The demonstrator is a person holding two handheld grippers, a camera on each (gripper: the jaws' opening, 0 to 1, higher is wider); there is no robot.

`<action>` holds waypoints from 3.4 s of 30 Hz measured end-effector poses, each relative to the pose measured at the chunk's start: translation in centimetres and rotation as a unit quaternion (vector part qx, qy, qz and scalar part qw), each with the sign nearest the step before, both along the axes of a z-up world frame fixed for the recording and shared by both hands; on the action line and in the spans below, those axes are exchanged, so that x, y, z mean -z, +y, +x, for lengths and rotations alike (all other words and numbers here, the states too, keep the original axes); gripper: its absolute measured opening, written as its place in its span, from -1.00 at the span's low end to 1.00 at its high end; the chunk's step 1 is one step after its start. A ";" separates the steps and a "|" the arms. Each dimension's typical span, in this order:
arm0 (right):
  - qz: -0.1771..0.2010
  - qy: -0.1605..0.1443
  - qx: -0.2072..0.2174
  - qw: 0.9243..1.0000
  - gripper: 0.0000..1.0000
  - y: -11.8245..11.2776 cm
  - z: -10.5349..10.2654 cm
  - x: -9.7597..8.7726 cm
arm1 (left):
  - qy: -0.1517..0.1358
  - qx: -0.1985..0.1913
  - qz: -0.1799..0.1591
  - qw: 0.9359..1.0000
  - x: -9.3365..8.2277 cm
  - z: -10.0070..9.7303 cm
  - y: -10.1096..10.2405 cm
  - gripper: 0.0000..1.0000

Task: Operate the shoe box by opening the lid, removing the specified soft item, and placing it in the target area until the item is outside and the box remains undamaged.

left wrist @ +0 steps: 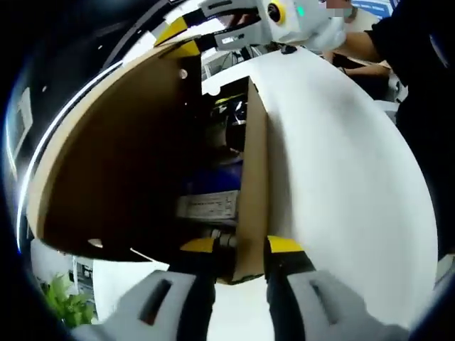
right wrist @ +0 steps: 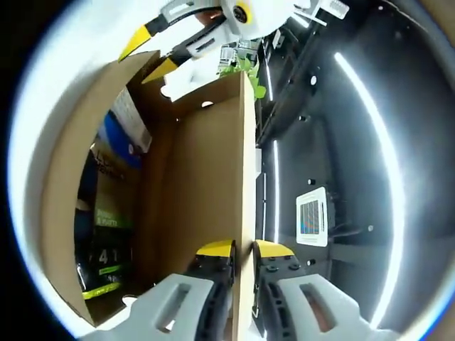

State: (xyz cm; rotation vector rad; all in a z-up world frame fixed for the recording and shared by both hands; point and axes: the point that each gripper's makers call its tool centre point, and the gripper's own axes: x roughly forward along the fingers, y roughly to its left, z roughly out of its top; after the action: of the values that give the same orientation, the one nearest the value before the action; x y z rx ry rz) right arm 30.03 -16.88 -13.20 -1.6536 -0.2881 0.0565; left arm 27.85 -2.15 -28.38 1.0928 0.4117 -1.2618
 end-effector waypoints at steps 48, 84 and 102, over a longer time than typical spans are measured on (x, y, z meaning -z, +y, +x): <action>-0.009 0.041 0.044 0.998 -0.82 -0.1 0.7 -0.8 | 0.027 0.061 0.064 0.996 2.3 -1.1 -0.6 -0.80; 0.000 0.177 0.052 0.983 -0.87 -1.1 5.8 -2.9 | 0.047 0.063 0.063 0.995 2.4 -1.6 -0.9 -0.83; 0.024 0.325 0.057 0.944 -0.88 -2.2 11.3 -2.9 | 0.058 0.052 0.055 0.995 2.5 -1.1 -0.9 -0.84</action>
State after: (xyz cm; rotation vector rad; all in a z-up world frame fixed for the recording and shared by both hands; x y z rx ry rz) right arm 41.35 -19.10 -10.31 -1.5089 0.3082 0.4944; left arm 26.77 -3.02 -30.89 1.1490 0.5222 -1.4133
